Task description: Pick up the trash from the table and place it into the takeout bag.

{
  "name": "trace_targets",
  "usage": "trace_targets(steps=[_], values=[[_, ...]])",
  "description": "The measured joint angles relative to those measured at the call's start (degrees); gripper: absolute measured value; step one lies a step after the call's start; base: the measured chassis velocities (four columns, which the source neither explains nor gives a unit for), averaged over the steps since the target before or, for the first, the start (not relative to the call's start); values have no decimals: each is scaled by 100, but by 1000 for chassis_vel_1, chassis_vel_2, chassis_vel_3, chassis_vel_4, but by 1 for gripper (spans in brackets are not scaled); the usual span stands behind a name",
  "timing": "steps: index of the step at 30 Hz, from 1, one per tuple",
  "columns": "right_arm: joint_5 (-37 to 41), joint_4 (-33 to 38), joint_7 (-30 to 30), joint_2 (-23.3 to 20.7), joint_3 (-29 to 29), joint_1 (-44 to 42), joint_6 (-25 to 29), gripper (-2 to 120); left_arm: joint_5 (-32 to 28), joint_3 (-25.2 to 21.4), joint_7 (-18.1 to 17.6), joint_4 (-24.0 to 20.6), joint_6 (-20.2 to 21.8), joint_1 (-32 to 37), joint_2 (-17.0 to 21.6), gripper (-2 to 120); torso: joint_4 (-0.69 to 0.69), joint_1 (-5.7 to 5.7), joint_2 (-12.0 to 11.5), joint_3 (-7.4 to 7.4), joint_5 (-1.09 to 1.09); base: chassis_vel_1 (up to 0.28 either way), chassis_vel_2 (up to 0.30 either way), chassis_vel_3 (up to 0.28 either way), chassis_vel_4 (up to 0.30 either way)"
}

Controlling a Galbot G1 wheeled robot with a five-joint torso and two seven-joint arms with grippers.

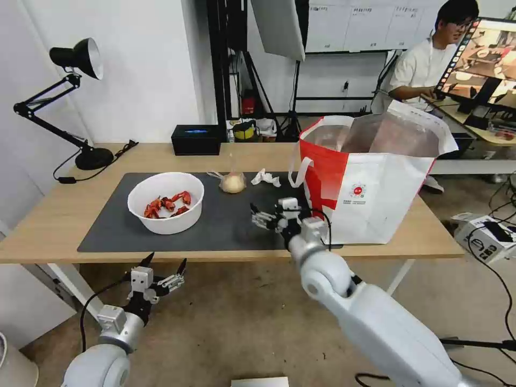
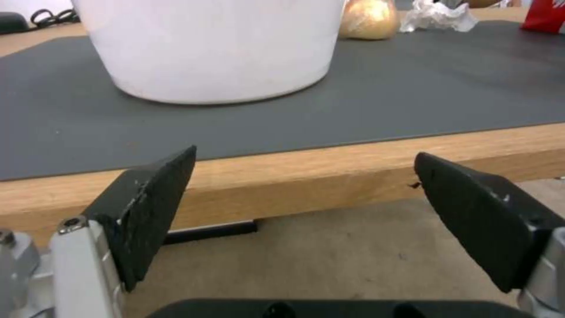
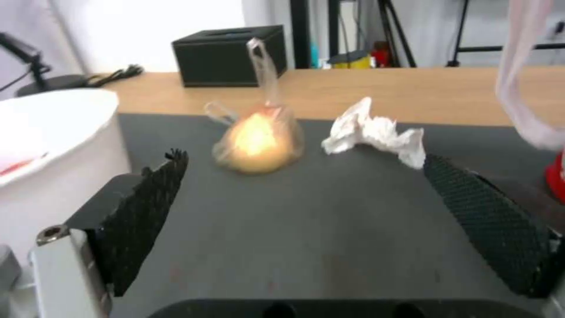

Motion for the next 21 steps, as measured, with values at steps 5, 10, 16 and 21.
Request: trace_targets(steps=[5, 10, 16, 21], values=[[137, -460, 312, 348, -90, 415, -114, 100, -12, -17, -2, 26, 0, -3, 4, 100, 0, 0, 0, 0, 0, 0, 0, 0, 0], [172, -856, 573, 648, -118, 687, -209, 100, -20, -20, -4, 60, -7, -29, 5, 100, 0, 0, 0, 0, 0, 0, 0, 0, 0], [293, -1301, 949, 1075, -113, 934, -319, 100, -30, -17, -4, 120, -34, -69, 30, 100, -1, 0, 0, 0, 0, 0, 0, 0, 0], [297, -1495, 1128, 1288, -96, 1032, -369, 100, -35, -13, -4, 124, -37, -79, 31, 100, 0, 0, 0, 0, 0, 0, 0, 0, 0]])
